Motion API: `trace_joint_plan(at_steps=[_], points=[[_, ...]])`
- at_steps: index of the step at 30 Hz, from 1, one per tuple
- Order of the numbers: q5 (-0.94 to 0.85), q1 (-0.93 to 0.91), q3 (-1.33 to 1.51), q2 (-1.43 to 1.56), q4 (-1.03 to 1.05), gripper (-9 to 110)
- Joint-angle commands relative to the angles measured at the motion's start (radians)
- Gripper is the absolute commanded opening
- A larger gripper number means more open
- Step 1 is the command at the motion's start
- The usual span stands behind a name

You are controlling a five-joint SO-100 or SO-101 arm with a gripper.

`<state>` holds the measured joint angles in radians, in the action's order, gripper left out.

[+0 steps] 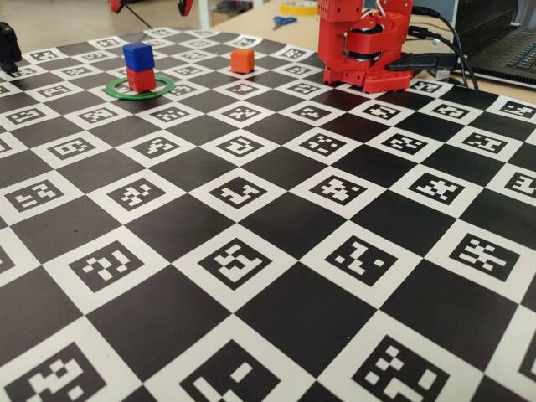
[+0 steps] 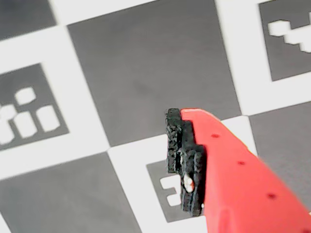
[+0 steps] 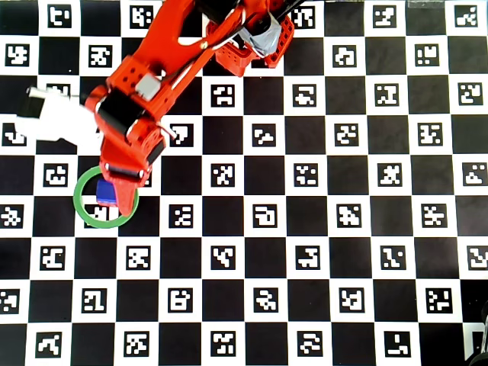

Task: Grab the red cube then put it in the green circle then put the blue cube on top and finally the orange cube on top

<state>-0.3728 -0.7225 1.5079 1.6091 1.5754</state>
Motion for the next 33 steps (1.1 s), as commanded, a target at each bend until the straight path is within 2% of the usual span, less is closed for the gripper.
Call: trace_joint_plan(at_steps=[1,11,22,33], points=[[0.052,-0.051,0.066,0.183,-0.025,48],[0.235,-0.187,0.276,0.337,-0.063,48],[0.209,-0.334,0.518,0.483,-0.176,48],[0.196,-0.4,0.67,0.568,-0.216,47]])
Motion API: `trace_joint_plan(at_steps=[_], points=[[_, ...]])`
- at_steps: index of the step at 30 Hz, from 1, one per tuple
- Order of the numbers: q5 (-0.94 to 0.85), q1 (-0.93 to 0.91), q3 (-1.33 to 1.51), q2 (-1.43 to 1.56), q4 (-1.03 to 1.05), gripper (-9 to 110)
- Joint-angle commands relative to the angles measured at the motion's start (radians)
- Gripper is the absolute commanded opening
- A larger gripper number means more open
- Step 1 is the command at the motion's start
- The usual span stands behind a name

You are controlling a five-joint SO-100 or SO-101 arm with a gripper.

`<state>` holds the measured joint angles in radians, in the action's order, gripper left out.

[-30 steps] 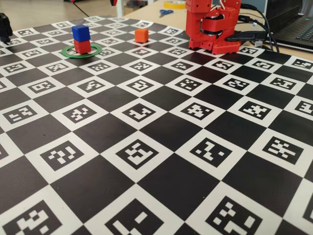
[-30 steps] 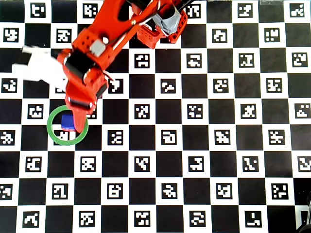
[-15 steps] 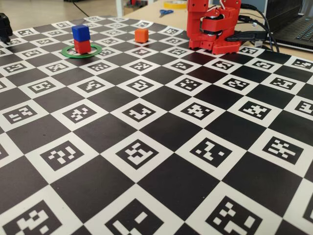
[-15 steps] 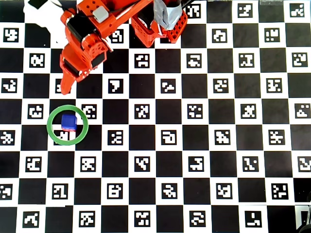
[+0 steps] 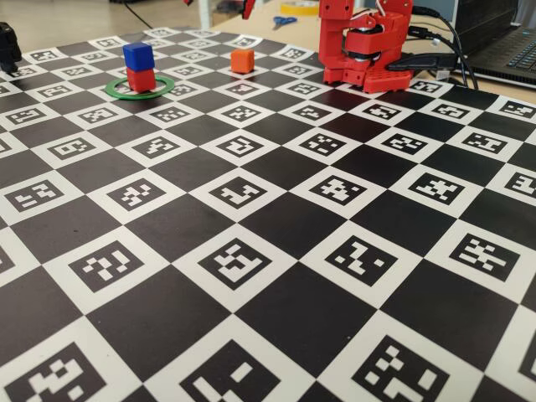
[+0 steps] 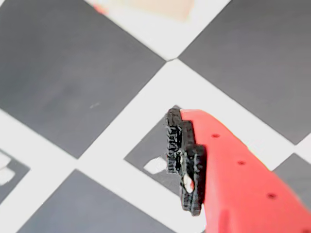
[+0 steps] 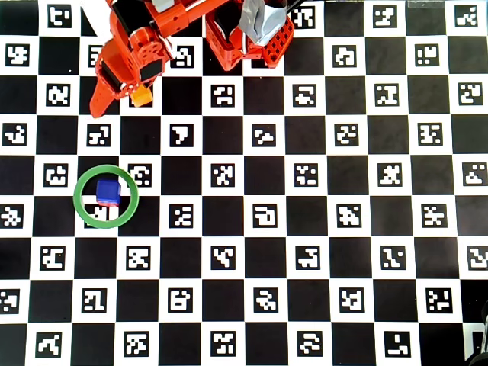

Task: Grab the red cube then put it in the green circle then put the blue cube on top and finally the orange cube on top

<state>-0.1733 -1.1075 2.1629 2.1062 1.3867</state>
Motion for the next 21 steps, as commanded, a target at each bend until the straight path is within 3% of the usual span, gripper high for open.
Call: trace_joint_plan(at_steps=[1,21], points=[[-0.011,-0.021,0.035,0.086,-0.037,47],[-0.034,-0.067,0.318,0.107,-0.293,46]])
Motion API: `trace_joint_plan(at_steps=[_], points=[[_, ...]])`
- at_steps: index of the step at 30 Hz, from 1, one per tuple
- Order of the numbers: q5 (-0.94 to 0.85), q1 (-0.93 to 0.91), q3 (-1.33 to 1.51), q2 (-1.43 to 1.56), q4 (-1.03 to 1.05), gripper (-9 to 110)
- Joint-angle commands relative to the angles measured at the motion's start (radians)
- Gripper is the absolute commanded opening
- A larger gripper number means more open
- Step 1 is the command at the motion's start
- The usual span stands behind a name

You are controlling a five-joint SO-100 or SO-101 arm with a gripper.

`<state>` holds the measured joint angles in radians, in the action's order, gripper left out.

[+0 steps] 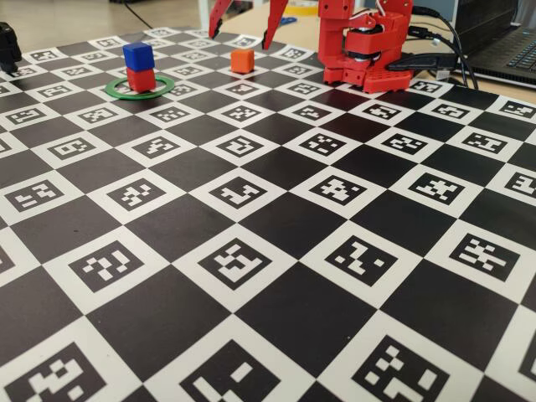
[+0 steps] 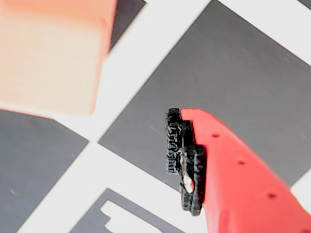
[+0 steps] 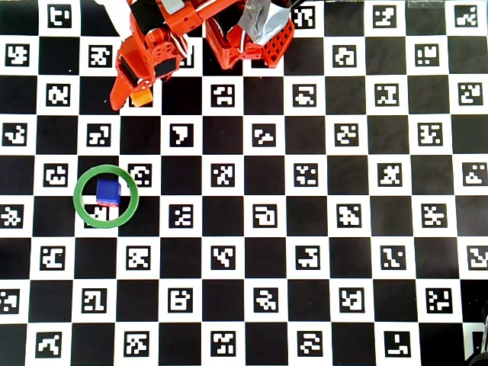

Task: Grab the red cube then put it in the green circle then put the blue cube on top and finally the orange cube on top

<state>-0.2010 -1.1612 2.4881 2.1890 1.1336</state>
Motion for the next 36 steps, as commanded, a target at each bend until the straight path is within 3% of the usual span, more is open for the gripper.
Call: trace_joint_plan(at_steps=[1,36], points=[[-0.008,-0.018,-0.006,0.014,-0.055,46],[-0.028,-0.048,0.002,-0.198,-0.222,44]])
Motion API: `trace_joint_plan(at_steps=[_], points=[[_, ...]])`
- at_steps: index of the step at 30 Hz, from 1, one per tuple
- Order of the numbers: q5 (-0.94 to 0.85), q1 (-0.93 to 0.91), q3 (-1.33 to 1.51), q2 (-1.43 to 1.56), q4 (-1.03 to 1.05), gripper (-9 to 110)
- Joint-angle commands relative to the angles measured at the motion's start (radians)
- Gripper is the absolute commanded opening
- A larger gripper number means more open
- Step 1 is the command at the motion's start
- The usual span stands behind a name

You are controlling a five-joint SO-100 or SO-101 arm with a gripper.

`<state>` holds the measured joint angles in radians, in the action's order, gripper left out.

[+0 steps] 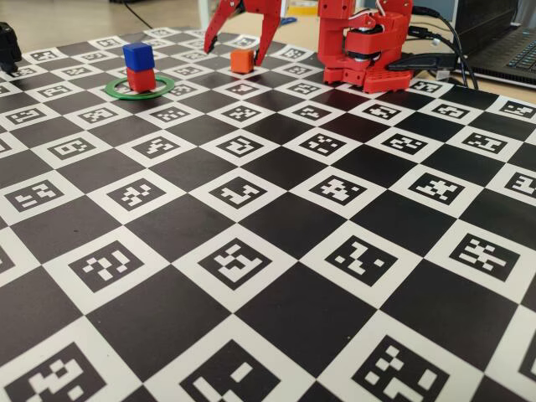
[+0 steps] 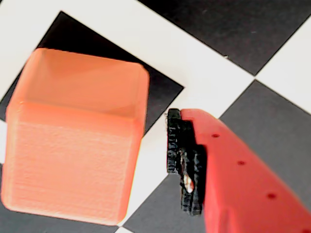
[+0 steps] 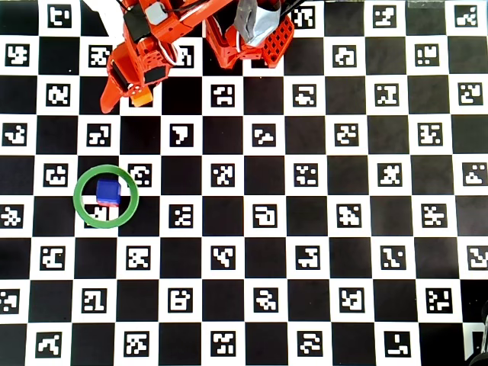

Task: Grab the red cube then put it in the green circle then put the blue cube on top and finally the orange cube on top

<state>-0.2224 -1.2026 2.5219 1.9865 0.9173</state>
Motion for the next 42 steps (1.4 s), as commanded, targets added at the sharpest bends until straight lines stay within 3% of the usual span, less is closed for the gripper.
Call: trace_joint_plan(at_steps=[1,8,23,32,42], points=[[-0.006,-0.006,-0.034,0.005,-0.006,44],[-0.002,-0.006,-0.037,0.0,-0.006,39],[-0.015,-0.006,-0.04,-0.002,-0.002,9],[-0.029,-0.011,-0.069,0.003,0.028,6],[-0.078,-0.005,-0.288,0.009,0.192,6]])
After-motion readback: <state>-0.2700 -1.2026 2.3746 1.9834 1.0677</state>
